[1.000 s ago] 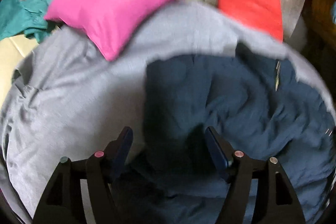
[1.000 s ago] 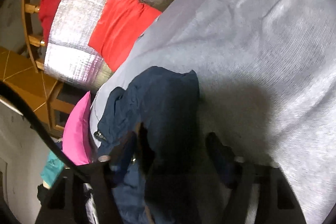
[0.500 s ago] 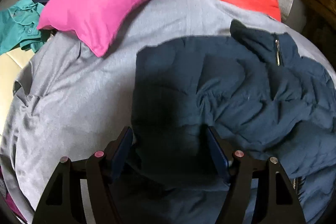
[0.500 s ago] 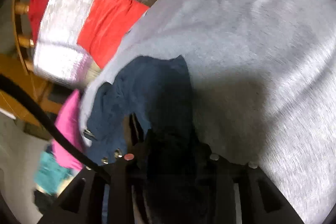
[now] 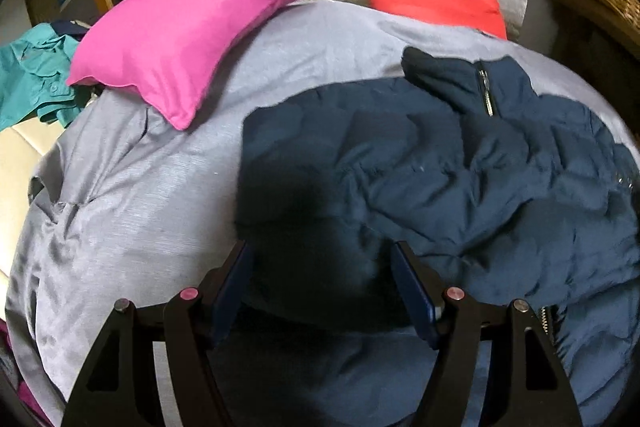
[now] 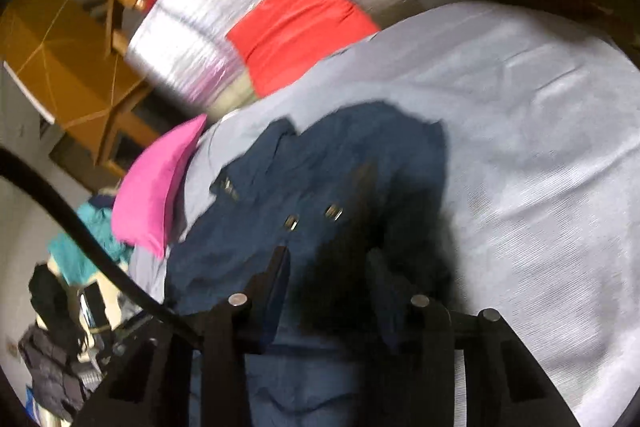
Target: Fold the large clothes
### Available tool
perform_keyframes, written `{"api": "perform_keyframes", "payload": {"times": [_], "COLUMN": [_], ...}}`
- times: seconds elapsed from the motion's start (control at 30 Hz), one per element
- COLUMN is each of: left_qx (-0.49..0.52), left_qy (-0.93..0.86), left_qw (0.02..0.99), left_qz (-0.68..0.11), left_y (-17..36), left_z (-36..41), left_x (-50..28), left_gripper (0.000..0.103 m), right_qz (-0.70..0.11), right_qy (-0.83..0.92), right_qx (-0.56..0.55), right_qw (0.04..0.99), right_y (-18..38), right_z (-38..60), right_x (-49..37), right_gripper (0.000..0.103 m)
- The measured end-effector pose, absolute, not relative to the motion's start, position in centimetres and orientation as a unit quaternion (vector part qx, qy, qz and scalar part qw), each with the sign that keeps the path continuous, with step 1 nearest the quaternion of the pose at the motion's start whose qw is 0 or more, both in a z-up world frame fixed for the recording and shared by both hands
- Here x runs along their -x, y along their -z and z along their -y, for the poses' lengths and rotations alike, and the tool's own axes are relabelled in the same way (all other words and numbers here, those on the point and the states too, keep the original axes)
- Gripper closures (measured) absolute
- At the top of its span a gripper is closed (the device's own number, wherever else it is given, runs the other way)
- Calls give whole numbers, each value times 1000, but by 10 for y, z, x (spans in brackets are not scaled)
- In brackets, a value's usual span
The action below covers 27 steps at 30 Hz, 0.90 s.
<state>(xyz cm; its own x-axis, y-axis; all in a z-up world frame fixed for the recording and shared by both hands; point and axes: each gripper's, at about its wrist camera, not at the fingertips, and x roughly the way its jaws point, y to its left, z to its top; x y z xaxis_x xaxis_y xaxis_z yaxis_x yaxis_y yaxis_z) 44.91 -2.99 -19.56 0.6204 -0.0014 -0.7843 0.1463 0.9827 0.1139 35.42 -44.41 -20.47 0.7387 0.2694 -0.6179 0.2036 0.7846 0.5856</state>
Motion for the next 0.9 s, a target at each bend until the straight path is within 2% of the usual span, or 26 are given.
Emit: {"api": "perform_keyframes", "payload": {"times": [0.07, 0.13, 0.3, 0.37, 0.43, 0.5, 0.8, 0.9], "left_qx": [-82, -66, -43, -45, -41, -38, -26, -13], "left_qy": [37, 35, 38, 37, 25, 24, 24, 16], "left_qw": [895, 892, 887, 889, 891, 896, 907, 909], "left_qz": [-438, -446, -458, -455, -452, -441, -420, -416], "left_y": [204, 211, 205, 197, 188, 178, 168, 172], "left_z": [31, 28, 21, 17, 9, 0, -61, -91], "left_x": [-453, -457, -454, -447, -436, -421, -332, -290], "left_gripper": [29, 24, 24, 24, 24, 24, 24, 24], "right_qz": [-384, -418, -433, -431, -427, -415, -377, -346], "right_qy": [-25, -12, -8, -16, -12, -5, -17, -36], "right_qx": [-322, -309, -326, -334, -341, -342, -376, -371], "right_qw": [865, 854, 840, 838, 837, 843, 846, 861], "right_y": [218, 239, 242, 234, 229, 224, 213, 206], "right_z": [431, 420, 426, 432, 439, 450, 477, 470], "right_x": [-366, -384, -390, -380, -371, -355, -263, -221], "right_gripper": [60, 71, 72, 70, 59, 53, 52, 45]}}
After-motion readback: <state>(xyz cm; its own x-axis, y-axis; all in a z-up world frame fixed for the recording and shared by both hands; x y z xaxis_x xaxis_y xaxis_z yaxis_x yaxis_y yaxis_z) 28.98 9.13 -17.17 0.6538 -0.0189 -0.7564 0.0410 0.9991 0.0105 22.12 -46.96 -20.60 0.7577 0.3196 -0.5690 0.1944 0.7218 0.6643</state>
